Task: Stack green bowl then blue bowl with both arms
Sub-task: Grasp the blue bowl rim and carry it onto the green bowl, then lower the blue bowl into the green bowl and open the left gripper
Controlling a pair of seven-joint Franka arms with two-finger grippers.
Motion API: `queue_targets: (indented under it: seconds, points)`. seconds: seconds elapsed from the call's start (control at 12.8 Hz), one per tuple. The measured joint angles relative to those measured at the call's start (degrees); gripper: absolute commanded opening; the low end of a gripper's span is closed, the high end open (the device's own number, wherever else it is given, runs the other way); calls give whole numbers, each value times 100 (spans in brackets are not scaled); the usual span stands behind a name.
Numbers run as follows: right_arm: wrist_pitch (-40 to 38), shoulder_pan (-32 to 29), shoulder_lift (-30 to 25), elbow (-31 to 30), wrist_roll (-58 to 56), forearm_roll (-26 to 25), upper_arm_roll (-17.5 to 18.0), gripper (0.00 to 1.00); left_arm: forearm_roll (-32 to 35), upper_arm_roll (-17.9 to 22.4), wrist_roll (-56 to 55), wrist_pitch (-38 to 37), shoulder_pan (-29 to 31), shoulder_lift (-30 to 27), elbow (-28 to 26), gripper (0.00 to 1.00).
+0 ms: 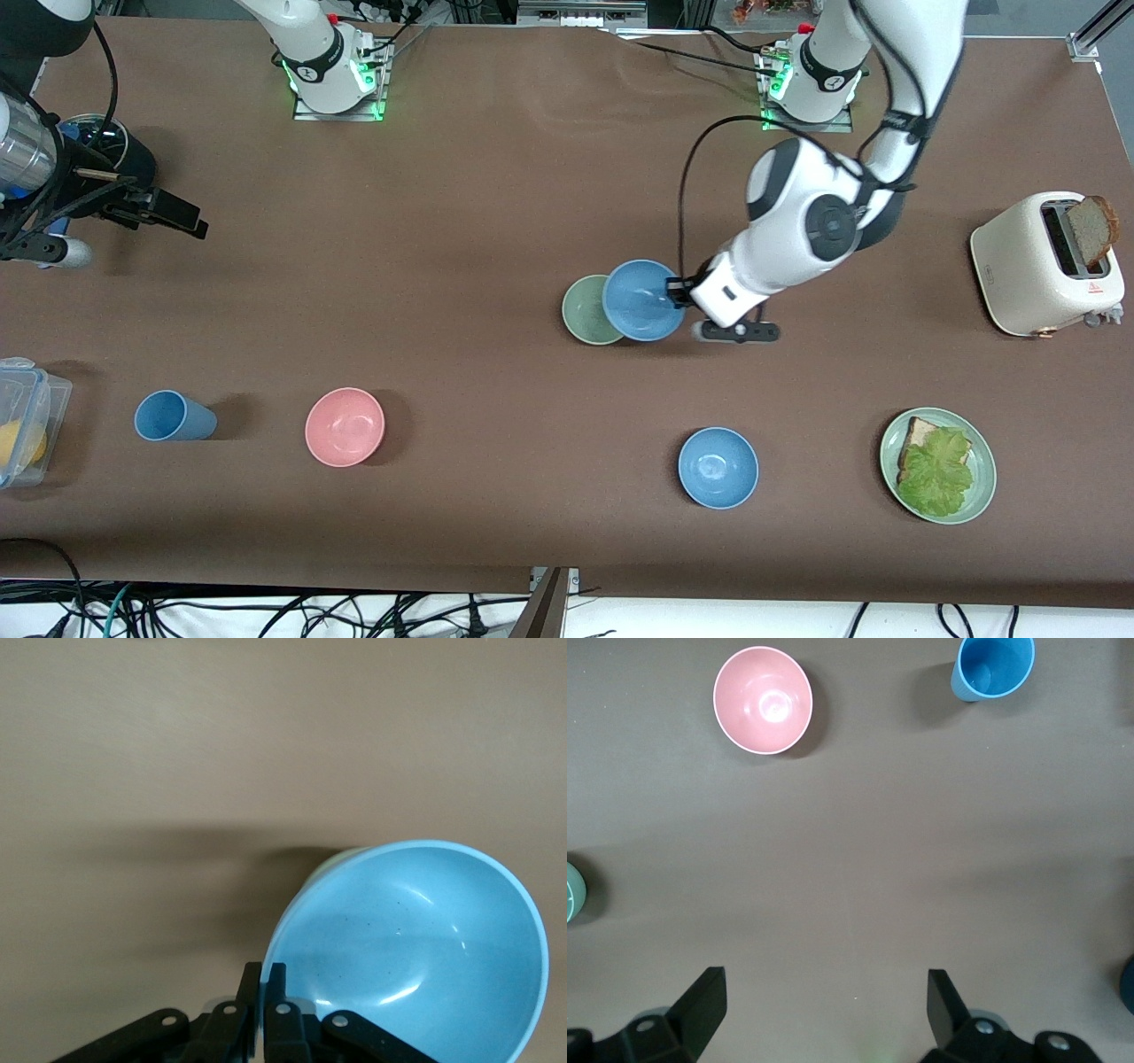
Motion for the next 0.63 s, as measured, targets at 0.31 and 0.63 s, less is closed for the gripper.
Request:
queue_targets:
  seconds: [0.31, 0.63]
  points:
    - [5, -1, 0, 0, -2, 0, -8, 100, 572, 48, -750, 234, -533, 505, 318, 0]
    - [6, -2, 0, 0, -2, 0, -9, 100, 888, 75, -935, 283, -604, 653, 339, 0]
